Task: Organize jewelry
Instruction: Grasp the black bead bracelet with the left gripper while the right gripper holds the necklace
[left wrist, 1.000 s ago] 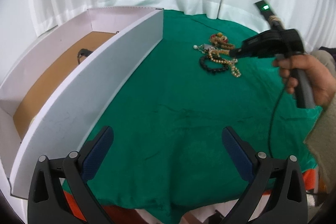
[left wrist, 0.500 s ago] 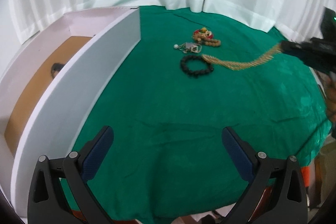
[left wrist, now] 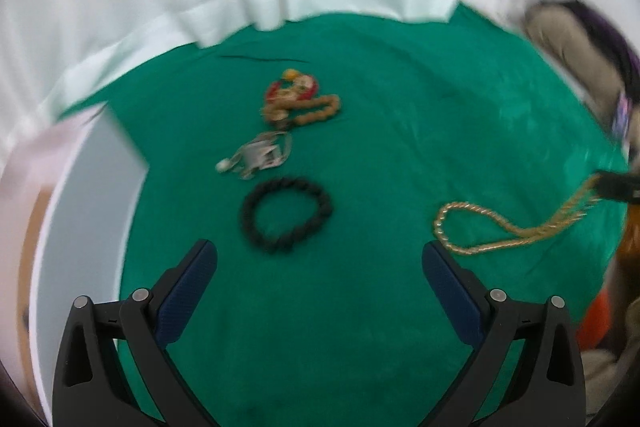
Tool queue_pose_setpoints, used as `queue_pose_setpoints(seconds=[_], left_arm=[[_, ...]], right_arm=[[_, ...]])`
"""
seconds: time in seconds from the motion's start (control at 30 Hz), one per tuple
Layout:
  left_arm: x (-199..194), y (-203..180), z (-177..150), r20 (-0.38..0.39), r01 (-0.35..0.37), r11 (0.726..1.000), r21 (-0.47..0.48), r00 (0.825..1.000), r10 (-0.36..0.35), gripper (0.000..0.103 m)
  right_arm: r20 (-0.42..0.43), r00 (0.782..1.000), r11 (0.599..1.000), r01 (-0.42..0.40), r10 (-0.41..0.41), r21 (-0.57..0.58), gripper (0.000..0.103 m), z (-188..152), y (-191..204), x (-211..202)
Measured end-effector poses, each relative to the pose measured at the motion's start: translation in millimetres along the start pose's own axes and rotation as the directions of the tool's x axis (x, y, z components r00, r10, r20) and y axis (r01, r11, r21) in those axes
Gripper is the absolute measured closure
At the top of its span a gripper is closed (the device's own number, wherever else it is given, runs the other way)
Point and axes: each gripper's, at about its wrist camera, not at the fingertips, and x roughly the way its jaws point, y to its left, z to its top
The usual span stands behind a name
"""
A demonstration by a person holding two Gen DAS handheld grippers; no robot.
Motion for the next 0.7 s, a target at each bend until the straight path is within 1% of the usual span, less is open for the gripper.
queue_pose_setpoints(seconds=[0.03, 0.07, 0.13, 0.17, 0.23, 0.27, 0.3, 0.33, 0.37, 0.4, 0.47, 0.5, 0.57, 0.63, 0.7], left_arm=[[10, -4, 2, -0.012, -0.008, 0.999, 0.035, 1.0, 0.008, 0.002], [25, -7, 5, -0.031, -0.018, 0.997, 0.077, 0.999, 0.02, 0.005], [45, -9, 8, -0.066, -0.023, 0.992, 0.121, 0.997, 0.031, 0.015], [52, -8, 8, -0.079, -0.02, 0.992, 0.126, 0.996, 0.031, 0.022], [67, -1, 8, -0.114, -0.004, 0.994, 0.113, 0.993, 0.017, 0.029], [72, 3, 7, -0.135, 0.017, 0.995, 0.097, 0.991, -0.004, 0.036], [72, 8, 6, -0.132, 0.06, 0.996, 0.061, 0.99, -0.052, 0.048], [73, 12, 6, -0.14, 0.089, 0.995, 0.034, 0.987, -0.084, 0.054], [71, 16, 6, -0.141, 0.083, 0.997, 0.012, 0.987, -0.08, 0.077], [70, 19, 7, -0.146, 0.072, 0.997, 0.0, 0.987, -0.072, 0.092], [68, 27, 7, -0.16, 0.1, 0.993, -0.062, 0.981, -0.109, 0.093], [62, 34, 7, -0.151, 0.116, 0.987, -0.11, 0.98, -0.132, 0.093], [49, 43, 7, -0.118, 0.147, 0.973, -0.177, 0.979, -0.169, 0.093], [30, 54, 6, -0.065, 0.197, 0.948, -0.251, 0.973, -0.22, 0.093], [7, 66, 5, -0.011, 0.247, 0.914, -0.321, 0.964, -0.264, 0.093]], right_arm=[[0.0, 1.0, 1.0, -0.006, 0.006, 0.004, 0.095, -3, -1, -2], [0.0, 1.0, 1.0, -0.011, 0.011, 0.006, 0.095, -5, -1, -3], [0.001, 1.0, 1.0, -0.02, 0.02, 0.006, 0.095, -9, 0, -5], [0.003, 1.0, 1.0, -0.024, 0.024, 0.004, 0.095, -10, 1, -5], [0.008, 1.0, 1.0, -0.026, 0.026, -0.002, 0.095, -12, 3, -8], [0.011, 1.0, 1.0, -0.028, 0.028, -0.006, 0.095, -13, 4, -11], [0.014, 0.999, 1.0, -0.03, 0.03, -0.007, 0.095, -14, 4, -12], [0.017, 0.999, 0.999, -0.033, 0.033, -0.007, 0.095, -14, 4, -14], [0.019, 0.999, 0.999, -0.035, 0.035, -0.007, 0.095, -14, 5, -15], [0.023, 0.999, 0.999, -0.035, 0.035, -0.008, 0.095, -14, 6, -16], [0.028, 0.999, 0.999, -0.037, 0.037, -0.008, 0.095, -11, 7, -17], [0.031, 0.999, 0.999, -0.039, 0.04, -0.009, 0.095, -10, 8, -17], [0.037, 0.998, 0.999, -0.046, 0.047, -0.016, 0.095, -6, 11, -19], [0.042, 0.998, 0.998, -0.055, 0.056, -0.023, 0.095, 0, 16, -21], [0.046, 0.997, 0.997, -0.064, 0.066, -0.04, 0.095, 8, 23, -24]])
